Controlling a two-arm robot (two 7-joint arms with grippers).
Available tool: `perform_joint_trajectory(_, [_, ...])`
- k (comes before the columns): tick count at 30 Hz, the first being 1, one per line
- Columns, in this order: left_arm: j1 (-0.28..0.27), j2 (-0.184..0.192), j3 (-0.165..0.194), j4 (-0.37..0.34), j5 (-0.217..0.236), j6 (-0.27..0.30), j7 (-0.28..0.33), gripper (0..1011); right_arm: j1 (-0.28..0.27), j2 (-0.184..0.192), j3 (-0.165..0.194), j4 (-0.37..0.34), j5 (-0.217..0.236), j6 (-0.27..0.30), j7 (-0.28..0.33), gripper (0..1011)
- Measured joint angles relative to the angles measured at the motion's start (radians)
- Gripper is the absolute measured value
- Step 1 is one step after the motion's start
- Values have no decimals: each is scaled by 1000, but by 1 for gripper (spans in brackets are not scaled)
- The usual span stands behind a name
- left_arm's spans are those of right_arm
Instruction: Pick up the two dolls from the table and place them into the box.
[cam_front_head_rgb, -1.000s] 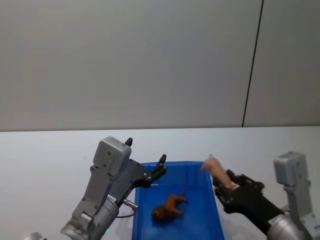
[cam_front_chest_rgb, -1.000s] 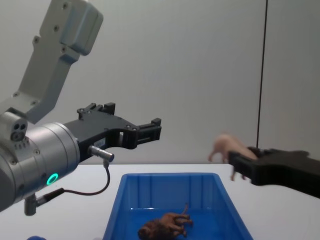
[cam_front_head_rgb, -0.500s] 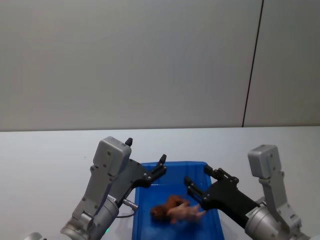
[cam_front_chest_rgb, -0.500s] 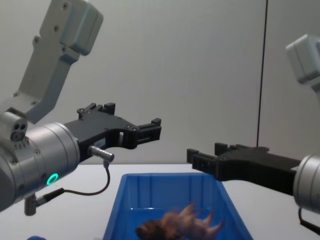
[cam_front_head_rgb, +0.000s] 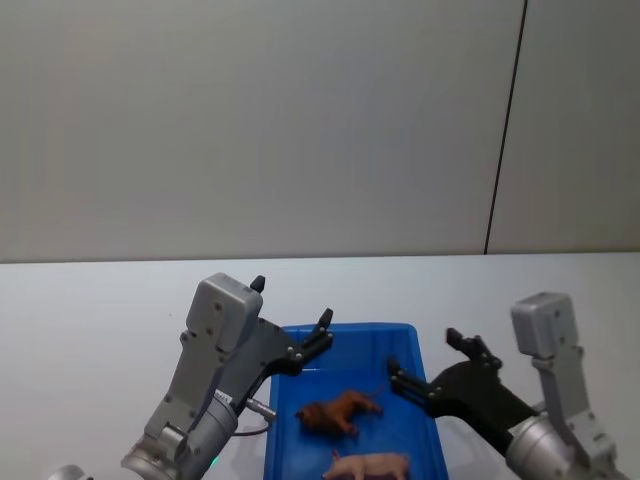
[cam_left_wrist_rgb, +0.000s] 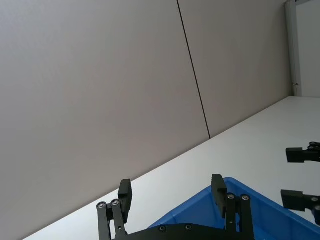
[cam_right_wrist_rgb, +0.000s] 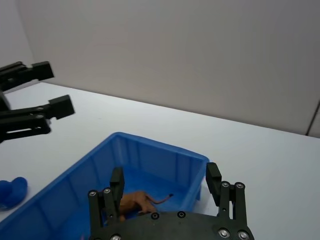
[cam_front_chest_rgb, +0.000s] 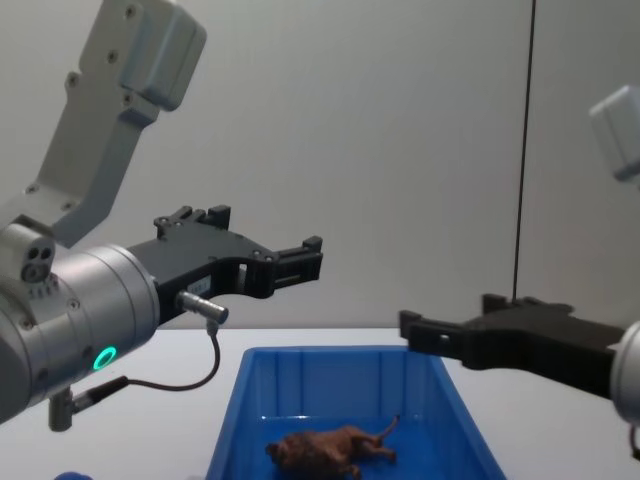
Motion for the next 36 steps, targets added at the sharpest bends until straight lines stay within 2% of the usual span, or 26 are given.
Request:
perform_joint_trajectory(6, [0,0,0,0,0,0,0,1001,-34,23,18,-32,7,1,-77,1001])
perform_joint_trajectory(17, [0,0,0,0,0,0,0,1001,-92,63,49,-84,32,-5,-174,1001])
perform_joint_trajectory(28, [20,19,-9,-26,-13,29,12,1001,-118,82,64,-107,44,-9,-217,1001])
perform_joint_trajectory(36, [67,59,-26,-82,-59,99,66,1001,-128,89,69,-115,48,-11,-233,1001])
